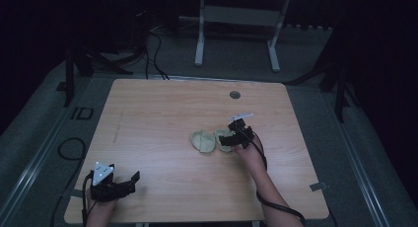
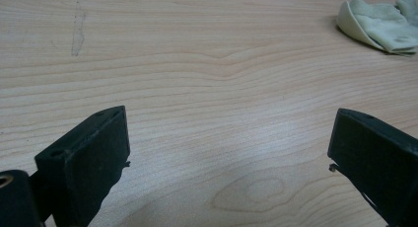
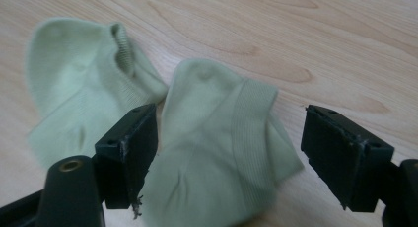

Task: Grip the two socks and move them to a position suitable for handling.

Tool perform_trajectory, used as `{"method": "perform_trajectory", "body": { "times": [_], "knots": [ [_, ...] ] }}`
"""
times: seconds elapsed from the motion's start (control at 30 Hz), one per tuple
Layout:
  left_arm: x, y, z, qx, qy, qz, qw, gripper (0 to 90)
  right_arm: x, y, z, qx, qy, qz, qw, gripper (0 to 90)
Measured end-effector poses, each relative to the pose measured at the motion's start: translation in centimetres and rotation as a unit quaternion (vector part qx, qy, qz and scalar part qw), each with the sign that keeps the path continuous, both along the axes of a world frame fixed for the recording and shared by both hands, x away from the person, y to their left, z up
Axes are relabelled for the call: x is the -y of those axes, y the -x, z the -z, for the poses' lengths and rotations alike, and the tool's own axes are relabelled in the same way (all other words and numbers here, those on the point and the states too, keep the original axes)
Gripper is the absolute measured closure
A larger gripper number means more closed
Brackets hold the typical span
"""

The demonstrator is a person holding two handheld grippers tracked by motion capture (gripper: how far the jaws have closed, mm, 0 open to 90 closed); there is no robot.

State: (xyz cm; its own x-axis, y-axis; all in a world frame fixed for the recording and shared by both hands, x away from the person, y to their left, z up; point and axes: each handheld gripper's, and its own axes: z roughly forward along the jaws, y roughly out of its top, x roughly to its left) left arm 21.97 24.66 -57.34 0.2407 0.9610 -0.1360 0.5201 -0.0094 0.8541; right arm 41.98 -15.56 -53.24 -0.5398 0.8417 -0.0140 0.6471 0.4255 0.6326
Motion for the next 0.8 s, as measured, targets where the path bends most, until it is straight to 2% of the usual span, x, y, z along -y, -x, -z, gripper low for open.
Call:
{"method": "perform_trajectory", "body": {
  "times": [0.03,0.07,0.13,0.17,0.2,0.27,0.33,0.37,0.4,0.43,0.47,0.5,0.53,0.7,0.8],
  "knots": [
    [0.0,0.0,0.0,0.000,0.000,0.000,1.0000,2.4,0.0,0.0,0.0,0.000,0.000,0.000,1.0000,21.9],
    [0.0,0.0,0.0,0.000,0.000,0.001,1.0000,2.4,-0.9,-0.5,0.8,-0.002,0.016,0.009,0.9998,23.9],
    [-0.1,0.0,0.0,0.000,0.000,0.002,1.0000,2.4,-1.1,-0.6,1.2,-0.004,0.022,0.009,0.9997,26.7],
    [-0.1,0.0,0.0,-0.001,0.001,0.002,1.0000,2.4,-1.5,-0.6,1.9,-0.005,0.040,0.005,0.9992,27.8],
    [-0.1,0.0,0.0,-0.001,0.001,0.002,1.0000,2.4,-1.5,-0.6,1.9,-0.005,0.040,0.005,0.9992,27.8],
    [-0.2,0.0,0.0,-0.001,0.001,0.003,1.0000,2.4,-1.3,-0.6,2.0,-0.011,0.022,0.012,0.9996,32.0],
    [-0.2,0.0,0.0,-0.001,0.001,0.003,1.0000,2.4,-1.1,-0.4,2.0,-0.006,0.015,0.013,0.9998,46.6],
    [-0.1,0.0,0.1,-0.002,0.001,0.003,1.0000,2.4,-1.1,-0.4,2.0,-0.006,0.015,0.013,0.9998,46.6],
    [-0.1,0.0,0.1,-0.002,0.001,0.003,1.0000,2.4,-1.0,-0.3,1.8,-0.003,0.018,0.007,0.9998,57.3],
    [0.0,0.0,0.1,-0.002,0.001,0.004,1.0000,2.4,-1.0,-0.3,1.8,-0.003,0.018,0.007,0.9998,57.3],
    [0.0,0.0,0.1,-0.003,0.000,0.006,1.0000,2.4,-1.0,-0.2,1.8,0.000,0.019,0.002,0.9998,67.9],
    [0.0,0.0,0.1,-0.003,0.000,0.006,1.0000,2.4,-1.0,-0.2,1.8,0.000,0.019,0.002,0.9998,67.9],
    [0.0,0.0,0.1,-0.004,-0.001,0.007,1.0000,2.4,-1.0,-0.2,1.7,-0.001,0.021,0.001,0.9998,74.3],
    [0.0,-0.1,0.2,-0.006,-0.001,0.007,1.0000,2.4,-1.0,-0.1,1.3,-0.004,0.035,-0.003,0.9994,78.3],
    [0.0,-0.2,0.2,-0.007,-0.001,0.007,0.9999,2.4,-0.8,0.1,0.8,-0.001,0.033,-0.006,0.9994,78.5]
  ]
}}
